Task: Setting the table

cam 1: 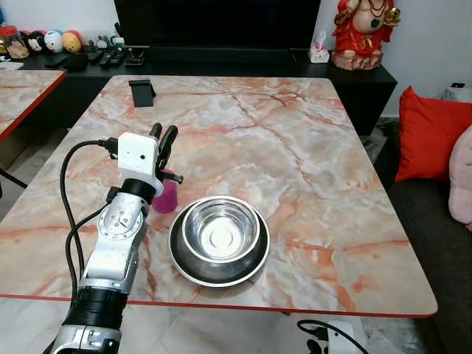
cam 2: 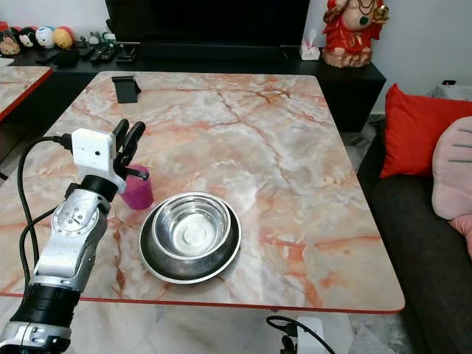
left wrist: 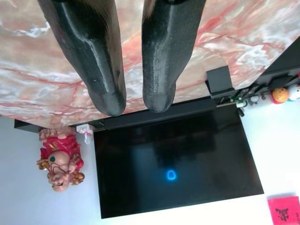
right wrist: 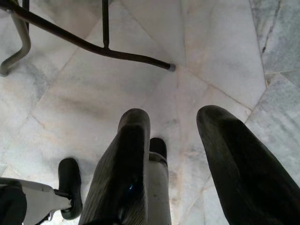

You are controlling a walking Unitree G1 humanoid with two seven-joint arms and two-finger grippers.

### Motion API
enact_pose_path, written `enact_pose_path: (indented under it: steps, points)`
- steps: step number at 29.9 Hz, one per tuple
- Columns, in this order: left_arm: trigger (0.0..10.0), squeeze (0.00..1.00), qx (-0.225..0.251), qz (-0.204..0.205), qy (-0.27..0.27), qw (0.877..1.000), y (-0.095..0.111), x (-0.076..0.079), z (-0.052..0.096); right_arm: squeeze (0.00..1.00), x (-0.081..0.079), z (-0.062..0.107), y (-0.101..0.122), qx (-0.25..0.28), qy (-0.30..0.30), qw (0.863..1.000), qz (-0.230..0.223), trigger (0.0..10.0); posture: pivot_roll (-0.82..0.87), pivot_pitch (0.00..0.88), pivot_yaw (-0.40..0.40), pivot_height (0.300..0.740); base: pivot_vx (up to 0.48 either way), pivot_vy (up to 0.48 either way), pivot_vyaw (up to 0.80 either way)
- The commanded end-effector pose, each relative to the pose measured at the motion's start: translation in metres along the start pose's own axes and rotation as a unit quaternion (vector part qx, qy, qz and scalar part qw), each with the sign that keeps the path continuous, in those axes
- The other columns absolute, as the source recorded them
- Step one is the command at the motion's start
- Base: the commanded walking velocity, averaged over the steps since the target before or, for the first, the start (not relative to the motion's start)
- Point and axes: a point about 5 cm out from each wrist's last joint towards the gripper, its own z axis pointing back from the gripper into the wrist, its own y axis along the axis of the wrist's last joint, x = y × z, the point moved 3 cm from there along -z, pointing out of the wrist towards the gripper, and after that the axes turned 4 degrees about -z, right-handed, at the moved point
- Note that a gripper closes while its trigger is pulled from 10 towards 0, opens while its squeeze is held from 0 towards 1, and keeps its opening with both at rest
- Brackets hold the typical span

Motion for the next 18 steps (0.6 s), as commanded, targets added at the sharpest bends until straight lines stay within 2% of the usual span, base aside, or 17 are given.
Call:
enact_pose_path:
  steps: [1, 2, 4, 6, 18]
  points:
    - [10.0, 0.0, 0.001, 0.001, 0.019, 1.0, 0.0, -0.006, -0.001, 0.0, 0.0, 0.001, -0.001, 0.003, -0.002, 1.0, -0.003, 10.0, 0.06, 0.0, 0.01, 0.74, 0.0, 0.0, 0.0]
    - [10.0, 0.0, 0.001, 0.001, 0.019, 1.0, 0.0, -0.006, -0.001, 0.0, 0.0, 0.001, -0.001, 0.003, -0.002, 1.0, -0.003, 10.0, 0.06, 0.0, 0.01, 0.74, 0.0, 0.0, 0.0]
    - [10.0, 0.0, 0.008, 0.002, 0.019, 1.0, 0.003, -0.004, -0.001, 0.0, -0.003, -0.004, 0.021, 0.039, -0.001, 0.999, -0.006, 10.0, 0.06, 0.0, 0.01, 0.74, 0.0, 0.0, 0.0]
    - [10.0, 0.0, 0.01, 0.0, 0.019, 1.0, 0.004, -0.004, -0.002, 0.0, -0.001, -0.004, 0.022, 0.045, -0.008, 0.999, -0.016, 10.0, 0.05, 0.0, 0.015, 0.74, 0.0, 0.187, 0.0]
    - [10.0, 0.0, 0.02, -0.002, 0.016, 1.0, 0.008, 0.0, -0.004, 0.0, 0.013, 0.003, -0.002, 0.012, -0.026, 0.999, -0.032, 10.0, 0.05, 0.0, 0.018, 0.74, 0.0, 0.393, 0.0]
